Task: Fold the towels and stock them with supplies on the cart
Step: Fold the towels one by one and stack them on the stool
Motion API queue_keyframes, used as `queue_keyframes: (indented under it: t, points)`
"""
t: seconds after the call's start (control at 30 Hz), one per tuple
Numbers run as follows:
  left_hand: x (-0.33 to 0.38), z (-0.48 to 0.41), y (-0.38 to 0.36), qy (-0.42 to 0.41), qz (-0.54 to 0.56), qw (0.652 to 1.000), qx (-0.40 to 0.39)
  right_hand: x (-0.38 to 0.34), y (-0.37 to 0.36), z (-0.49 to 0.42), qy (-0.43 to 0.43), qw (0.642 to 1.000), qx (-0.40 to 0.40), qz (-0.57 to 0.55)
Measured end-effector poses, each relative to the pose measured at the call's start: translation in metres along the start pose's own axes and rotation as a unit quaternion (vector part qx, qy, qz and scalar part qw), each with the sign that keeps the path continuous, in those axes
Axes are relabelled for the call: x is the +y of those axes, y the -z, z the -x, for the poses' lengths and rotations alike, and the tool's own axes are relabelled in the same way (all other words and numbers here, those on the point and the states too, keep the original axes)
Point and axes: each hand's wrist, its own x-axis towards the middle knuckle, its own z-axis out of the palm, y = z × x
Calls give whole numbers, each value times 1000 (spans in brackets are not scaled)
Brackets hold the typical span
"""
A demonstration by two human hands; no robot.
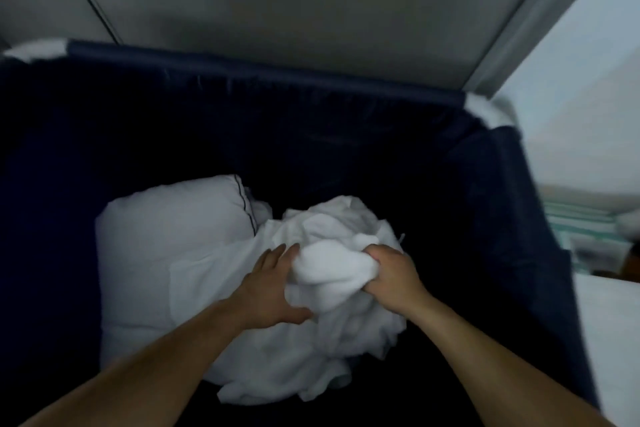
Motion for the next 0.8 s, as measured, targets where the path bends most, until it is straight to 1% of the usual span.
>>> queue_keyframes:
  t: [0.07, 0.13, 0.2, 0.23, 0.3, 0.37, 0.43, 0.53, 0.6, 0.63, 0.7, 0.77, 0.8]
  points:
    - [48, 22, 14, -23, 26, 999, 38, -17, 43, 34, 40, 998, 25, -32]
    - [98, 45, 26, -66, 49, 993, 81, -37, 92, 71, 62, 990, 75, -106]
    - [150, 71, 35, -113, 97, 982, 114, -60, 141, 111, 92, 969, 125, -191]
    - [178, 85, 40, -122, 126, 976, 130, -72, 165, 133, 111, 956, 140, -231]
    - [234, 114, 54, -132, 176, 959, 177, -96, 210, 175, 158, 929, 152, -299]
    - [289, 141, 74, -165, 193, 939, 233, -113, 253, 214, 198, 903, 174, -340]
    - [344, 171, 98, -190, 243, 907, 285, -121, 299, 250, 223, 885, 194, -361]
    - [420, 216, 134, -216, 340, 842, 358, -121, 363, 300, 277, 866, 176, -379]
    - [467, 242, 152, -251, 362, 821, 364, -120, 395, 331, 306, 861, 162, -372]
    - [489, 253, 157, -269, 370, 813, 359, -120, 407, 345, 316, 866, 171, -348]
    - [529, 271, 163, -311, 385, 799, 342, -121, 431, 370, 322, 884, 224, -253]
    - [563, 283, 163, -344, 403, 784, 323, -114, 456, 393, 280, 901, 276, -183]
    - [577, 287, 161, -353, 420, 775, 314, -106, 467, 404, 245, 912, 280, -175]
